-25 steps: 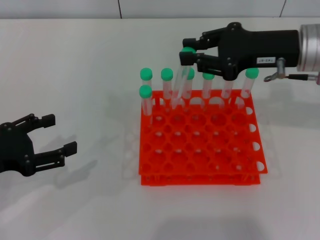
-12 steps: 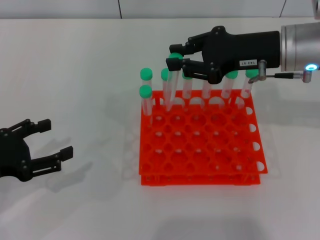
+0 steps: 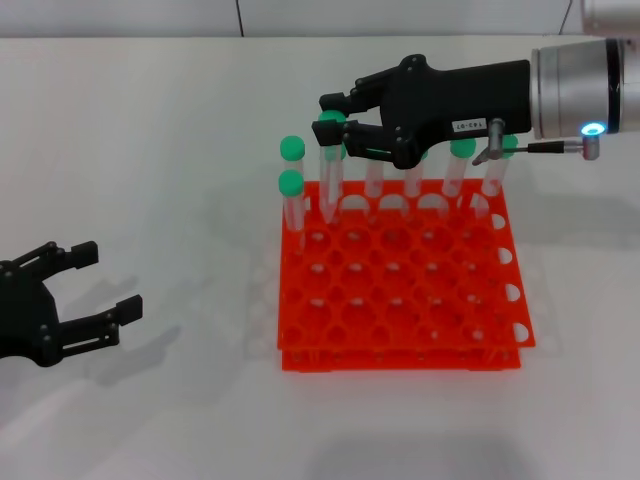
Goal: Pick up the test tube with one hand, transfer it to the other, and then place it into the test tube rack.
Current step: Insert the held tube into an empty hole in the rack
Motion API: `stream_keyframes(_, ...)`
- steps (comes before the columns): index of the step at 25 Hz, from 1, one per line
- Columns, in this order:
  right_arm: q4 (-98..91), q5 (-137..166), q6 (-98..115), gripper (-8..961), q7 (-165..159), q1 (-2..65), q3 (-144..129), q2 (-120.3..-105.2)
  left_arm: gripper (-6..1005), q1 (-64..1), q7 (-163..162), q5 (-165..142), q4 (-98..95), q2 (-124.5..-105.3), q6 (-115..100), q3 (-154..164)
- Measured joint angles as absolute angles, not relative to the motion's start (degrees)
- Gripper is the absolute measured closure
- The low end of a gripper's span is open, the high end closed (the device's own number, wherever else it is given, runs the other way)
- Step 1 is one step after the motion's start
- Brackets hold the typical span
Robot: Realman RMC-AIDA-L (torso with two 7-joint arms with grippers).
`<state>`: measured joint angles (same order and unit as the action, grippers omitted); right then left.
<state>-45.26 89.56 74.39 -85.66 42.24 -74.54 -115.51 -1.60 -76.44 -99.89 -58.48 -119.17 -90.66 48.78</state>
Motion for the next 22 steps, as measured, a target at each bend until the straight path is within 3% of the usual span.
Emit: stream_keyframes(22,-44.5,90.1,71.7,692,-85.0,41.3,-75.9,-115.57,104,-2.2,-76.6,-100.0,-58.4,-119.09,-90.5,48.8)
